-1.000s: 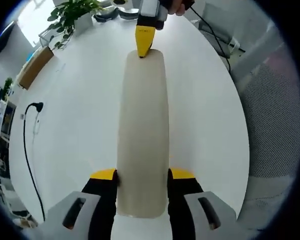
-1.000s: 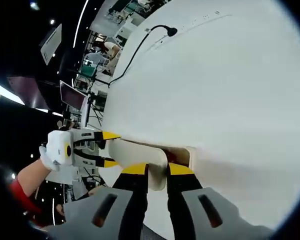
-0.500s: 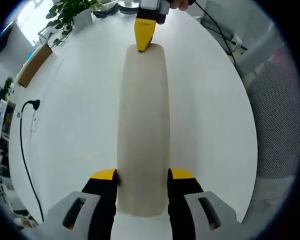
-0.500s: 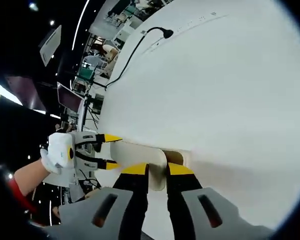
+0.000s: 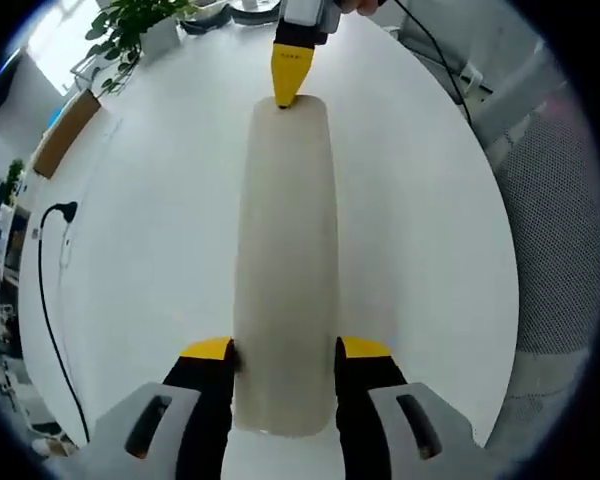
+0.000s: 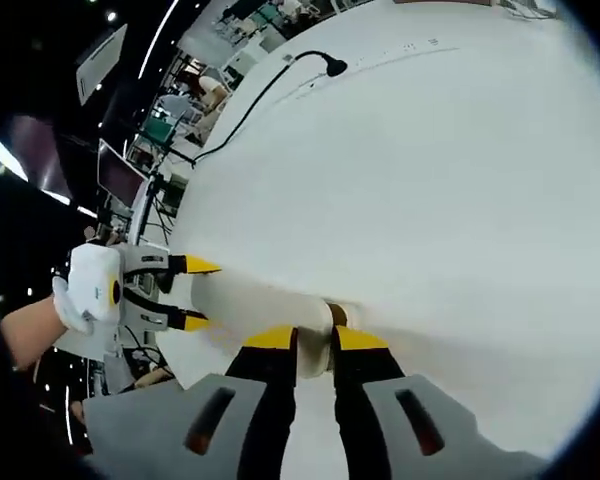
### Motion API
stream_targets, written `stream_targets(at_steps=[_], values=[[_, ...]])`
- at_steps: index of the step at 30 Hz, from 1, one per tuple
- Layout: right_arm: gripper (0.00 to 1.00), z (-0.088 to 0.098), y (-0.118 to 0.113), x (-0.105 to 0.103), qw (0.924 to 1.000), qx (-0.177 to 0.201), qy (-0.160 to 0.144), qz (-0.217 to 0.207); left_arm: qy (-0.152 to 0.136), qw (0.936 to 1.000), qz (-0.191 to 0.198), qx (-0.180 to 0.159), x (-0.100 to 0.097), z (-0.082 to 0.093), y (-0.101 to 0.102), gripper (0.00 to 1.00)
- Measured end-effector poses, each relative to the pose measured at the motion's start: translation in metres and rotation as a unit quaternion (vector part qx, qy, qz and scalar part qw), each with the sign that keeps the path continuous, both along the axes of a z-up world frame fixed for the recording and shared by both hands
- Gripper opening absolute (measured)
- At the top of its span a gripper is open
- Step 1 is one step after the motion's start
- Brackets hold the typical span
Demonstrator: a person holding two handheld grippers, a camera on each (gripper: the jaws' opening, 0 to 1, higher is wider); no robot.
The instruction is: Arrange the utensils inside the cutlery case until each visible utensil rests in its matching compartment.
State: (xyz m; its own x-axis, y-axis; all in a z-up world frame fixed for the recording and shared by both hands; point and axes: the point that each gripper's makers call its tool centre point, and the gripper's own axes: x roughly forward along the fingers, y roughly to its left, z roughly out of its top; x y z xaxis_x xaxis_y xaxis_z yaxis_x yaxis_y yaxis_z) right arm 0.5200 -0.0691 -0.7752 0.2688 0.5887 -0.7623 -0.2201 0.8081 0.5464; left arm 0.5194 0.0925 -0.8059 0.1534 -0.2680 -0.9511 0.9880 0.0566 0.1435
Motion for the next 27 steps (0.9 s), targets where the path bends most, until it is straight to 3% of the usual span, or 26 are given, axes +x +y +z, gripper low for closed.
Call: stream_targets(at_steps=[1,4,7,11,14,16,23,27], values=[[0.11,-0.001,-0.003,0.005,0.9998,-0.011,-0.015,-0.005,-0.002,1.0,-0.003,0.004,-0.001,-0.001,0.001,0.4],[0.1,0.005,-0.002,0.002,1.0,0.003,-0.007,-0.005,-0.004,1.0,-0.003,0.004,-0.003,-0.002,0.001,0.4],[0.1,0.005,-0.015,0.009,0.9991,-0.006,-0.033,-0.024,-0.012,0.9999,-0.004,0.003,-0.001,-0.001,0.0,0.41],[0.11,0.002,-0.019,0.007,0.9924,0.07,0.022,-0.099,-0.009,1.0,0.003,0.001,0.0,0.0,0.0,0.41],[0.16,-0.005,-0.022,0.002,0.9882,0.091,0.022,-0.121,-0.012,0.9999,0.0,0.003,0.0,0.0,0.0,0.4],[0.2,-0.01,-0.02,-0.005,0.985,0.101,0.048,-0.132,-0.01,0.9999,0.001,0.002,0.0,0.0,0.0,0.4],[0.15,-0.008,-0.006,-0.009,0.9711,0.158,0.062,-0.168,-0.01,0.9999,-0.005,-0.001,-0.001,0.001,-0.001,0.4],[0.15,-0.011,-0.007,-0.008,0.9697,0.153,0.063,-0.179,-0.014,0.9998,-0.012,0.003,-0.001,0.002,-0.001,0.39]])
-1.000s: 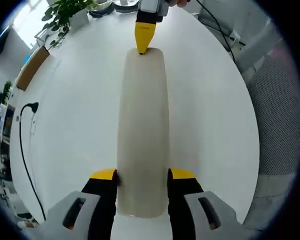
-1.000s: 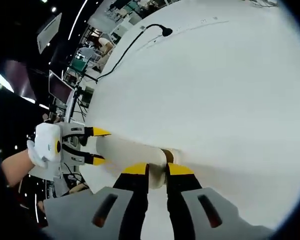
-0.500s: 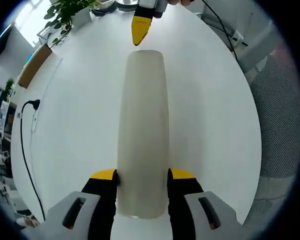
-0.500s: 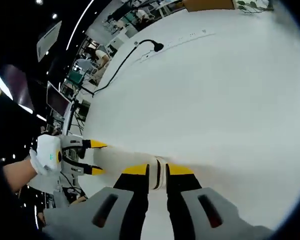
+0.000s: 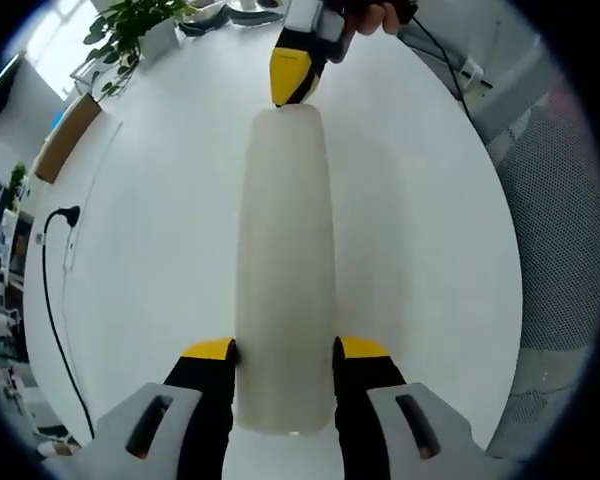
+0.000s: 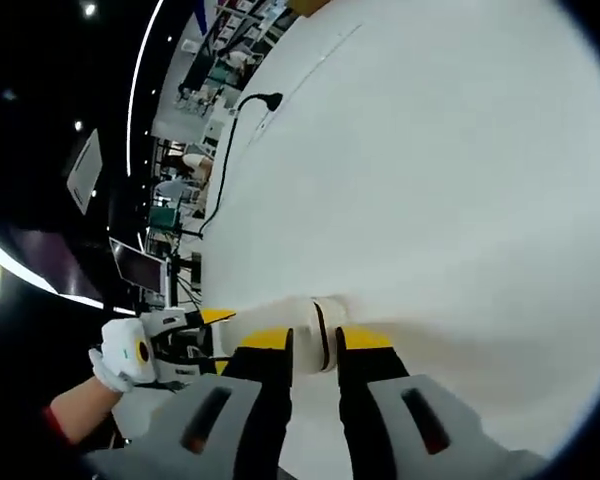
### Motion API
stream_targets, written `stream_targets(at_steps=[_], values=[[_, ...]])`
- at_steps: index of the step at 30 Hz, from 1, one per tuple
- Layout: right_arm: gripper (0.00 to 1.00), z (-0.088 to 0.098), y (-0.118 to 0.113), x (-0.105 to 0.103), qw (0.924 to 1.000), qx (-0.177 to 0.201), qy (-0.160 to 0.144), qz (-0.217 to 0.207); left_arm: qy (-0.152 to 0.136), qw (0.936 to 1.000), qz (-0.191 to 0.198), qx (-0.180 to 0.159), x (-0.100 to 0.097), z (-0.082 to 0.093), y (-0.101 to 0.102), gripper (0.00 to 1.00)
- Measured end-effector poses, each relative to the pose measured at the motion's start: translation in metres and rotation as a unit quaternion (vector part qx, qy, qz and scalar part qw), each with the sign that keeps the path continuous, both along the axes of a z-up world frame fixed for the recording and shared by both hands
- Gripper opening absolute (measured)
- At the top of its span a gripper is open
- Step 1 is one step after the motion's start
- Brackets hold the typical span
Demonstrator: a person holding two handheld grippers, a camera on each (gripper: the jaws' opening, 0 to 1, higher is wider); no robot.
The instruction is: Arrange the utensils inside the cutlery case until each visible utensil rests in its matching compartment.
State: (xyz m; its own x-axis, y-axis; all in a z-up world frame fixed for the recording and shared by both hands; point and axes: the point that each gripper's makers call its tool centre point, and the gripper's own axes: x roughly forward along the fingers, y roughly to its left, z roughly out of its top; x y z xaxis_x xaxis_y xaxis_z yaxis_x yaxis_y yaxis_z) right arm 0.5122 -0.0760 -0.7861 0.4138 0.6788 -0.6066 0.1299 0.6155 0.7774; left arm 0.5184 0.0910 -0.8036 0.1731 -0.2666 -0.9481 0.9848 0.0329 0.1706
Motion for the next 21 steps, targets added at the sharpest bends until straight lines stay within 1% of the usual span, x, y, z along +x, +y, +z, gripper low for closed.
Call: stream_targets(at_steps=[4,7,8,10,12,15,17,20,21], values=[[0.14,-0.001,0.0,-0.001,1.0,-0.006,-0.005,0.006,0.0,1.0,-0.001,0.002,0.0,0.001,-0.001,0.39],[0.14,-0.002,0.0,-0.001,0.9998,-0.011,-0.009,0.013,-0.003,1.0,0.003,0.003,0.001,0.002,-0.003,0.39],[0.14,-0.003,0.0,-0.002,0.9997,-0.016,-0.011,0.017,-0.003,1.0,0.009,-0.002,0.0,0.003,-0.005,0.39],[0.14,-0.003,0.0,-0.002,0.9996,-0.016,-0.013,0.017,-0.005,1.0,0.001,-0.005,-0.001,0.003,-0.008,0.39],[0.14,-0.003,0.0,-0.001,0.9992,-0.022,-0.021,0.024,0.005,0.9999,0.012,-0.004,-0.002,0.002,-0.007,0.39],[0.13,-0.002,0.0,0.0,0.9982,-0.03,-0.037,0.037,0.001,1.0,0.006,-0.007,0.0,0.003,-0.007,0.39],[0.13,-0.003,0.0,0.0,0.9983,-0.028,-0.037,0.036,0.005,0.9999,0.014,-0.008,0.0,0.003,-0.008,0.39],[0.11,-0.002,-0.002,-0.001,0.9995,-0.01,-0.026,0.017,0.007,0.9998,0.013,-0.011,0.0,0.004,-0.012,0.39],[0.1,-0.005,-0.005,0.0,0.9995,-0.004,-0.023,0.019,0.007,0.9999,0.014,-0.006,0.001,0.003,-0.013,0.39]])
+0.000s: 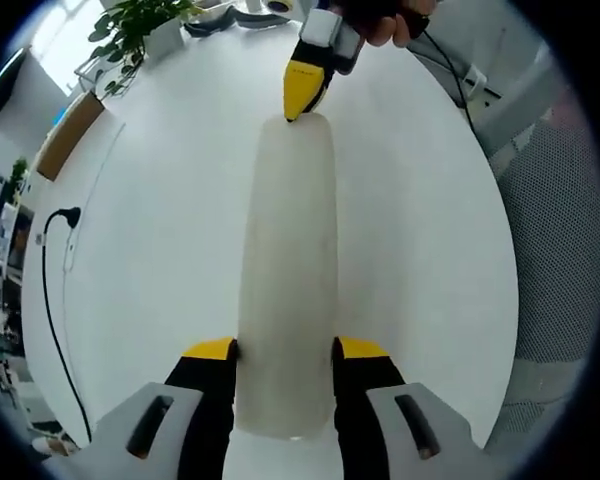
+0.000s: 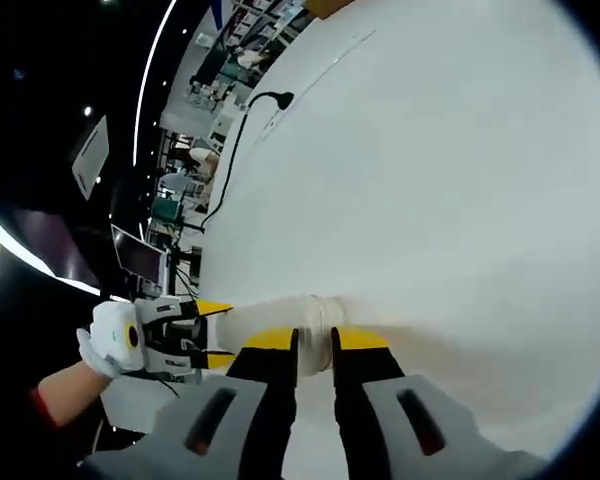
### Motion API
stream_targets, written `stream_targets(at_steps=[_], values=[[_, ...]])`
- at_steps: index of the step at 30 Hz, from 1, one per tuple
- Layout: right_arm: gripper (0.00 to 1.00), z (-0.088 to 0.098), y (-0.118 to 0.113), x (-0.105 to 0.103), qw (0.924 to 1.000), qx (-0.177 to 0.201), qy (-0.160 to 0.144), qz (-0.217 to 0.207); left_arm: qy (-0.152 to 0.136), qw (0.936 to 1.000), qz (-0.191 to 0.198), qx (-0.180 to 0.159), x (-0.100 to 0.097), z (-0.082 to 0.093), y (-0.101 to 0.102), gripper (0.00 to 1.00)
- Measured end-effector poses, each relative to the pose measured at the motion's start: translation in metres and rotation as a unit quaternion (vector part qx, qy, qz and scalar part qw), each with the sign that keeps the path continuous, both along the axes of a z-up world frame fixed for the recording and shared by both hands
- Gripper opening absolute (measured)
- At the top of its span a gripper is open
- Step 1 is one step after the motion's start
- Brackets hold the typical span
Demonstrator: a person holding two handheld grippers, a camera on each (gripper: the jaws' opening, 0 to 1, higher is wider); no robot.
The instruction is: Arrange the utensils inside the cutlery case until each visible utensil rests in its matching compartment.
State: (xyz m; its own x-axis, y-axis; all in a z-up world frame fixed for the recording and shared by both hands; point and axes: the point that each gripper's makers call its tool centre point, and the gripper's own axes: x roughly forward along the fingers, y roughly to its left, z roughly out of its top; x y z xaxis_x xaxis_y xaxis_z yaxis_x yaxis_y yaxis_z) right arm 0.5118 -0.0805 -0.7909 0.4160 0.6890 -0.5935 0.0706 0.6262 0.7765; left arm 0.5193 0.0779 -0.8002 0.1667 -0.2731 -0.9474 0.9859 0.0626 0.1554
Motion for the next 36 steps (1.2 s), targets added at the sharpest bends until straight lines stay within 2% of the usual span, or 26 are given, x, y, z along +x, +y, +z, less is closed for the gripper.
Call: stream_targets(at_steps=[4,6,10,14,16,20,24,26,28,29,30,31,33,35,36], values=[[0.1,-0.001,-0.001,0.0,0.9997,0.02,0.006,-0.011,-0.002,1.0,-0.005,0.003,0.001,0.0,0.0,0.39],[0.1,-0.005,-0.005,0.002,0.9988,0.041,0.014,-0.025,-0.003,1.0,-0.004,0.003,0.001,0.0,-0.001,0.39],[0.09,-0.004,-0.003,-0.001,0.9966,0.07,0.021,-0.038,0.002,0.9999,0.013,-0.004,0.002,0.0,-0.001,0.39],[0.07,-0.001,-0.003,0.001,0.9955,0.086,0.019,-0.036,0.009,0.9998,0.018,-0.006,0.003,-0.004,-0.004,0.41],[0.07,-0.001,-0.001,-0.001,0.9961,0.082,0.02,-0.026,0.007,0.9999,0.011,-0.003,0.002,-0.007,-0.006,0.41],[0.09,0.0,-0.001,-0.001,0.9947,0.092,0.029,-0.036,0.007,0.9999,0.011,0.001,0.002,-0.006,-0.006,0.41],[0.17,0.005,0.002,0.006,0.9884,0.132,0.039,-0.064,0.014,0.9996,0.025,-0.006,0.005,-0.002,-0.007,0.4],[0.16,0.006,0.002,0.01,0.985,0.145,0.045,-0.082,0.016,0.9993,0.03,-0.014,0.005,0.0,-0.007,0.4],[0.13,0.002,0.002,0.007,0.9879,0.131,0.042,-0.071,0.021,0.9995,0.019,-0.017,0.002,-0.001,-0.009,0.4],[0.11,-0.001,0.005,0.002,0.9918,0.114,0.032,-0.047,0.016,0.9998,0.009,-0.005,0.002,-0.001,-0.006,0.4],[0.1,-0.001,0.006,-0.001,0.9929,0.11,0.03,-0.034,-0.008,0.9997,-0.02,0.011,0.005,-0.002,-0.003,0.4],[0.1,0.0,0.007,-0.001,0.9925,0.113,0.03,-0.035,-0.013,0.999,-0.039,0.018,0.003,-0.005,-0.002,0.4],[0.1,-0.001,0.005,0.001,0.9927,0.11,0.029,-0.039,-0.012,0.9994,-0.028,0.013,0.002,-0.005,-0.003,0.4],[0.08,-0.001,0.001,0.004,0.996,0.083,0.007,-0.033,-0.013,0.9996,-0.021,0.012,0.003,-0.004,-0.003,0.4],[0.07,-0.002,-0.001,0.002,0.9974,0.07,0.003,-0.02,-0.024,0.9993,-0.028,0.01,0.004,-0.002,-0.003,0.4]])
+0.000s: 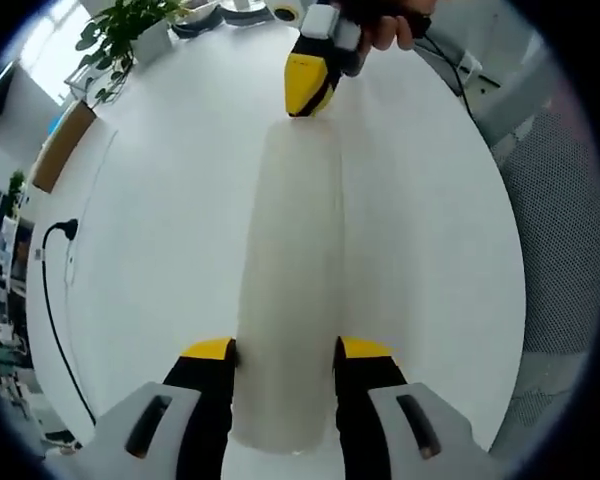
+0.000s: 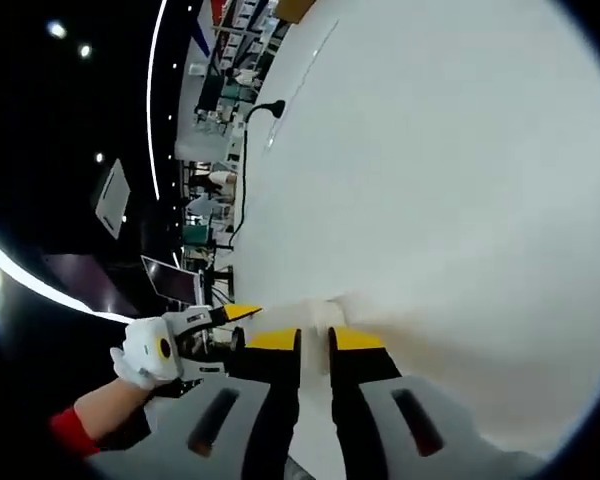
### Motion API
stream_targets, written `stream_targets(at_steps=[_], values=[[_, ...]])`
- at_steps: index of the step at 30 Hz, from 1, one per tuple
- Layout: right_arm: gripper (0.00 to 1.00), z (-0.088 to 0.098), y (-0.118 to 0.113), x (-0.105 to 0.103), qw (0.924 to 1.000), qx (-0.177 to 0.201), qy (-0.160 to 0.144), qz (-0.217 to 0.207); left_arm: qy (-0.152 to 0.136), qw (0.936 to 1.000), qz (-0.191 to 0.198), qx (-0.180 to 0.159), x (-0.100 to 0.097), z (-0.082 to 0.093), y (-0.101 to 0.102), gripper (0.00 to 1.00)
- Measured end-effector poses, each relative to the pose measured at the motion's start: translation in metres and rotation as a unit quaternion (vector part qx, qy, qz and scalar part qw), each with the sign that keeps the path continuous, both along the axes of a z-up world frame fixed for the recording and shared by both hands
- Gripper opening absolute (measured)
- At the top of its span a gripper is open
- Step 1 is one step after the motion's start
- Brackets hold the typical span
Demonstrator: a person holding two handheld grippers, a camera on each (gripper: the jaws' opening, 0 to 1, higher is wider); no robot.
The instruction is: Arrange the utensils inside the cutlery case until each visible utensil rests in its matching compartment.
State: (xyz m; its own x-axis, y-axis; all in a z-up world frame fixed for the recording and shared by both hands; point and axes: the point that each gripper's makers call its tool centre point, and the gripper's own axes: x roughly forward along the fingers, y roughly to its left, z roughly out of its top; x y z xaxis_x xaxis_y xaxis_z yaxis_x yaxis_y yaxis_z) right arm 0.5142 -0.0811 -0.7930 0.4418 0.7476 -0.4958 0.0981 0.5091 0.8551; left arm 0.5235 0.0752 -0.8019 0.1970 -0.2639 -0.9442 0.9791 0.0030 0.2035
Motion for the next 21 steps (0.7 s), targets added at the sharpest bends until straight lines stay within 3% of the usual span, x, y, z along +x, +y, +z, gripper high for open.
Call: stream_targets(at_steps=[3,7,12,16,20,21], values=[[0.06,0.004,0.004,-0.002,0.9996,-0.015,-0.016,0.017,-0.006,1.0,-0.004,0.002,0.002,-0.001,0.004,0.4],[0.12,0.003,0.006,-0.001,0.9991,-0.027,-0.023,0.023,-0.005,1.0,0.005,-0.003,0.003,-0.001,0.004,0.4],[0.08,-0.001,0.012,-0.004,0.995,-0.07,-0.043,0.057,-0.014,0.9998,-0.001,0.011,0.002,0.0,0.012,0.4],[0.06,-0.001,0.011,-0.003,0.9912,-0.1,-0.06,0.063,-0.005,0.9983,0.058,0.002,0.005,0.005,0.026,0.43],[0.05,-0.001,0.012,-0.004,0.9908,-0.104,-0.056,0.067,0.016,0.9923,0.118,-0.036,0.008,0.013,0.037,0.46],[0.06,-0.001,0.013,-0.003,0.9909,-0.103,-0.057,0.065,0.03,0.9877,0.142,-0.058,0.007,0.015,0.038,0.46]])
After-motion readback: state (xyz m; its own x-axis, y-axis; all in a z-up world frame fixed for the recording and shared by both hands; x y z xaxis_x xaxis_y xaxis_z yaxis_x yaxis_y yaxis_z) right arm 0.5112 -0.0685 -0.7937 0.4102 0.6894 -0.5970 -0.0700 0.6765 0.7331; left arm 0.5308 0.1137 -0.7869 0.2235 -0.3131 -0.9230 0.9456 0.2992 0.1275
